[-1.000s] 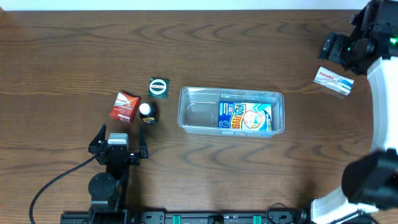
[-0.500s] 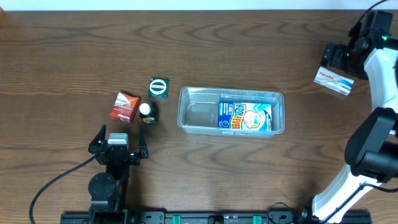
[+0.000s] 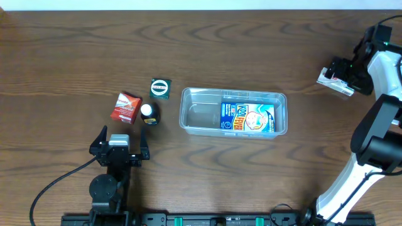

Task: Pack container
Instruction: 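Move the right gripper up and right to the white Panadol packet, then grasp the white Panadol packet with the right gripper and lift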

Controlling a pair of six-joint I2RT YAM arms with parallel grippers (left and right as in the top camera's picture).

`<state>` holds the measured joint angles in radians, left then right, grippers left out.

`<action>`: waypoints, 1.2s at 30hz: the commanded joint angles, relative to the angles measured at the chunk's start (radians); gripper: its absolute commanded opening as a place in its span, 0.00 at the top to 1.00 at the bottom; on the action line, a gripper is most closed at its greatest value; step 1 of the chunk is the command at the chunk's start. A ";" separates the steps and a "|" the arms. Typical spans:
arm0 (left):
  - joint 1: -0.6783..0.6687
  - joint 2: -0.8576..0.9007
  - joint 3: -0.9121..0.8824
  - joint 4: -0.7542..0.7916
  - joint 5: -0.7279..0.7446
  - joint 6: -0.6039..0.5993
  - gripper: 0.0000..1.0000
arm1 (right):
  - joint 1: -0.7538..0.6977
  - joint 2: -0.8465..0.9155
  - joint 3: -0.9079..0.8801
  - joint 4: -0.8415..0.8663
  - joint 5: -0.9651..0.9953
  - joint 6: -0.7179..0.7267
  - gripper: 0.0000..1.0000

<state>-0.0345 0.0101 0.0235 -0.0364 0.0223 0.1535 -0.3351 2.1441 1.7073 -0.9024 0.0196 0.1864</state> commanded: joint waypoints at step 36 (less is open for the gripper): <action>0.003 -0.006 -0.019 -0.037 -0.023 -0.009 0.02 | -0.025 0.124 -0.010 0.107 -0.180 -0.716 0.01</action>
<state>-0.0345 0.0101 0.0235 -0.0364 0.0227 0.1532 -0.3462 2.2532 1.7042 -0.7879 -0.1474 -0.4984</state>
